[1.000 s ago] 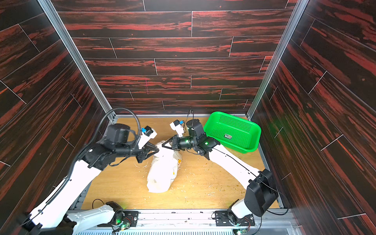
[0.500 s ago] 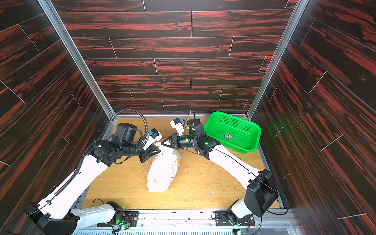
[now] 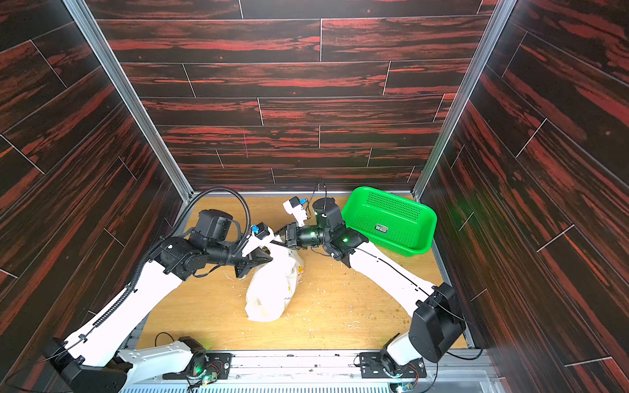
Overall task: Place the pineapple into a plastic bag & tie a knot
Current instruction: Cross the plastic bag at the center of the board.
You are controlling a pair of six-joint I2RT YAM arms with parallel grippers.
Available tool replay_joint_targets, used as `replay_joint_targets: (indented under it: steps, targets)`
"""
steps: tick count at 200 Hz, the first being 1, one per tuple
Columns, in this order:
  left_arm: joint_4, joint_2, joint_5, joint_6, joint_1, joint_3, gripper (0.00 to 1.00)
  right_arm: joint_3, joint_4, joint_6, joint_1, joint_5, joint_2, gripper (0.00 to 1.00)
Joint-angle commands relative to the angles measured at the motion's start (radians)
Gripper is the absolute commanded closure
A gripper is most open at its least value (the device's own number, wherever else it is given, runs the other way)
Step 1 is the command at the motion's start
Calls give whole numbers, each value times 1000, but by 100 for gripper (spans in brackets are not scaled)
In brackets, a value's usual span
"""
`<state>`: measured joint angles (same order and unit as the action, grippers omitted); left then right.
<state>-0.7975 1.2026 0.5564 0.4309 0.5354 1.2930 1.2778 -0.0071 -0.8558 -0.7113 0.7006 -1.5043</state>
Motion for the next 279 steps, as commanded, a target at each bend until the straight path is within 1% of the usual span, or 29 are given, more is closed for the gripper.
replay_joint_targets:
  steps: [1,23,52,77,84,101,110,124,150,168,187,201,206,225,261,279]
  targets:
    - [0,-1,-25,19,4,-14,97,19,23,4,-3,63,-13,83]
    - [-12,4,-59,38,4,-15,98,50,-44,43,-3,93,-21,82]
    - [-2,-9,-55,47,5,-23,98,90,-178,119,-2,112,-43,78]
    - [7,-15,-38,48,5,-33,98,113,-210,128,-3,135,-61,79]
    - [6,-17,-35,48,5,-36,98,115,-196,119,-5,147,-65,81]
    - [8,-18,-32,52,5,-46,98,114,-143,79,-4,182,-72,91]
    - [18,-21,-42,51,4,-56,98,113,-118,60,-4,200,-75,95]
    - [33,-30,-66,51,5,-76,96,109,-76,32,-3,230,-74,100]
    - [80,-66,-105,43,4,-136,89,96,3,-27,2,270,-64,100]
    - [103,-102,-137,41,5,-186,86,86,37,-55,12,285,-55,100]
    - [160,-159,-183,17,5,-246,82,42,144,-143,32,312,-37,100]
    - [213,-196,-200,-1,3,-292,81,29,166,-158,36,325,-31,100]
    - [251,-205,-200,-5,3,-299,81,25,176,-164,36,331,-29,100]
    - [287,-232,-185,-30,3,-307,81,6,191,-176,39,334,-27,100]
    - [354,-322,-97,-128,2,-275,81,20,67,-91,48,288,-33,100]
    - [344,-330,-55,-187,3,-242,81,37,13,-54,48,280,-37,100]
